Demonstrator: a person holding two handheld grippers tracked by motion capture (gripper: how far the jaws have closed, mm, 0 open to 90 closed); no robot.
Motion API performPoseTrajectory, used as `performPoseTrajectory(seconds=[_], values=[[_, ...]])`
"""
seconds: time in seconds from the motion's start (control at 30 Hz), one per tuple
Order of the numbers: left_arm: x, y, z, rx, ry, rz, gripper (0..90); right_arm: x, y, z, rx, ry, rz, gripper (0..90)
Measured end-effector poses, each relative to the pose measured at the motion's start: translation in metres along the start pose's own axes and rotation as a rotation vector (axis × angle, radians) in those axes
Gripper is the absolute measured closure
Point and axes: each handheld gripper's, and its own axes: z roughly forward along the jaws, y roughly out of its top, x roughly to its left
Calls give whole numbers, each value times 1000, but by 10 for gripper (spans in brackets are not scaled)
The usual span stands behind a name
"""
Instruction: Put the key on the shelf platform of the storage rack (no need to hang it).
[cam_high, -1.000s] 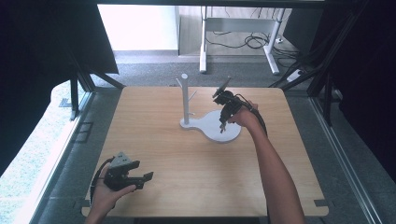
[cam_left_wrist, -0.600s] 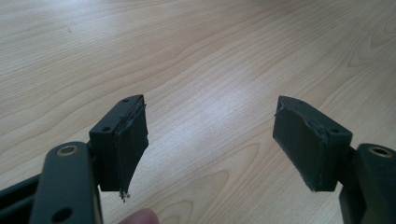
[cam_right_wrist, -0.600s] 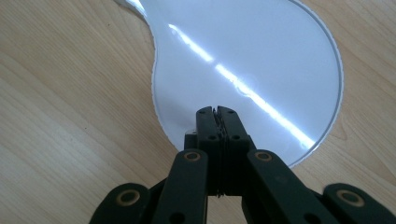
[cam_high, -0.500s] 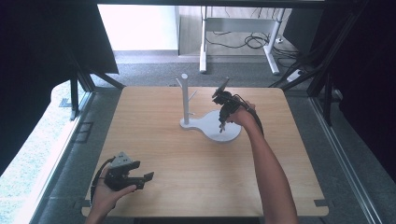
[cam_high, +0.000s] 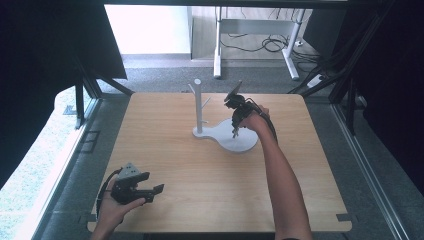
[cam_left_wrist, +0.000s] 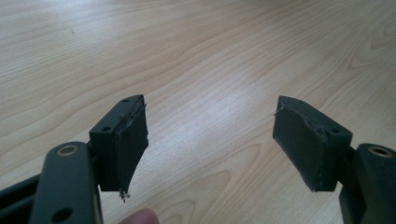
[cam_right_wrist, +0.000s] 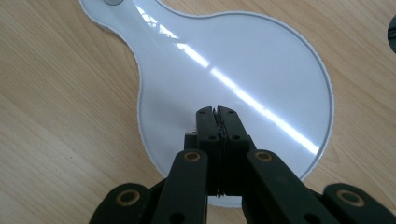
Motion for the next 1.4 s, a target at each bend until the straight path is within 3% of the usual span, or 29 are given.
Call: performPoseTrajectory(seconds=[0.2,0.73,0.97,1.17,1.27,1.4], values=[[1,0,-1,-3,3,-4,266,0,0,11,18,-6,2,900],[-1,0,-1,-3,4,1,266,-17,-7,37,-50,-47,53,896],[-3,0,1,1,0,4,266,-18,-7,50,-80,-38,78,885],[-4,1,1,0,-2,9,266,-15,-8,51,-66,-31,48,773],[-4,1,-1,-5,0,9,266,-15,-9,47,-87,-43,52,708],[-4,1,-1,-6,0,8,266,-16,-13,36,-118,-26,70,616]])
